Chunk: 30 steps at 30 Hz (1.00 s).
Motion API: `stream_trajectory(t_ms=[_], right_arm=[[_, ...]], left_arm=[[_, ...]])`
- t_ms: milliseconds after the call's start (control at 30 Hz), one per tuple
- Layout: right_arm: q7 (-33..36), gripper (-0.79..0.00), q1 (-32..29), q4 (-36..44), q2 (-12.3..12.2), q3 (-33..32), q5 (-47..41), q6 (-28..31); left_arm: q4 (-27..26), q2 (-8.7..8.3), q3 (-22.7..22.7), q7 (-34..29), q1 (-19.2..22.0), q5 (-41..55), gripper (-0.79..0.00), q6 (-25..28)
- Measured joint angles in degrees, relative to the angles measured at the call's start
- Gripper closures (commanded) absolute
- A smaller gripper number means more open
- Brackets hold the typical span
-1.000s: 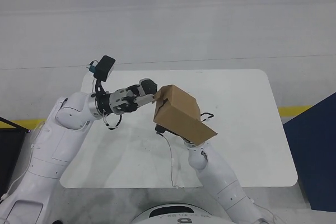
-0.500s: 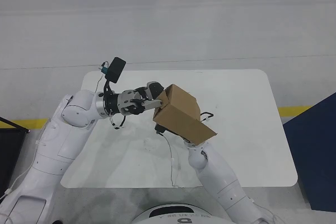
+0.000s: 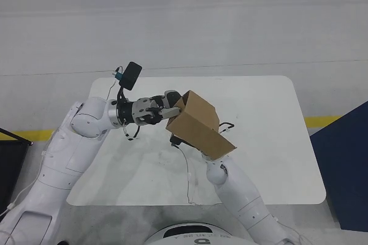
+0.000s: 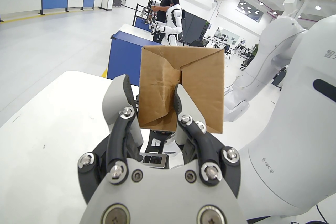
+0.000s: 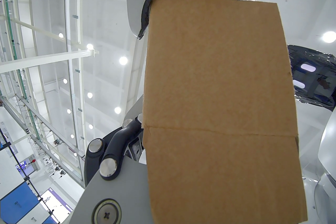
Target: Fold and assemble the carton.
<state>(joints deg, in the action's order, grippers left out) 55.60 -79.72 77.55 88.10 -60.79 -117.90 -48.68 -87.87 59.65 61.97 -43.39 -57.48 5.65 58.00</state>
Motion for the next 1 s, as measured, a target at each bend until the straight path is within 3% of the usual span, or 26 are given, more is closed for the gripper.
stream_trajectory(t_ms=[100, 167, 300, 433, 733, 833, 1000], right_arm=[[0.0, 0.0, -0.1, 0.1, 0.0, 0.0, 0.0, 0.0], [0.0, 0.0, -0.2, 0.2, 0.0, -0.1, 0.1, 0.0], [0.0, 0.0, -0.3, 0.2, 0.0, -0.1, 0.1, 0.0], [0.0, 0.0, -0.3, 0.3, 0.0, -0.1, 0.3, 0.0], [-0.1, 0.0, -0.3, 0.2, 0.1, 0.1, 0.4, -0.1], [0.0, 0.0, -0.4, 0.2, 0.1, 0.2, 0.5, 0.0], [0.1, 0.0, -0.5, 0.2, 0.1, 0.2, 0.6, 0.1]], left_arm=[[0.2, 0.01, -0.1, 0.2, 0.1, 0.1, -0.403, 0.0], [-0.1, -0.02, -0.2, 0.1, 0.1, 0.1, -0.52, 0.0], [-0.7, -0.2, 0.3, 0.0, -0.3, 0.2, -0.683, 0.0], [-1.6, -0.58, 1.4, -0.3, -1.4, 0.4, -0.727, 0.0], [-2.9, -1.33, 4.6, 0.3, -3.8, 1.6, -0.714, 0.0], [-1.3, -1.59, 6.5, 1.4, -4.6, 1.7, -0.508, 0.0], [2.0, -1.42, 6.4, 3.1, -3.4, 1.0, -0.499, -2.6]])
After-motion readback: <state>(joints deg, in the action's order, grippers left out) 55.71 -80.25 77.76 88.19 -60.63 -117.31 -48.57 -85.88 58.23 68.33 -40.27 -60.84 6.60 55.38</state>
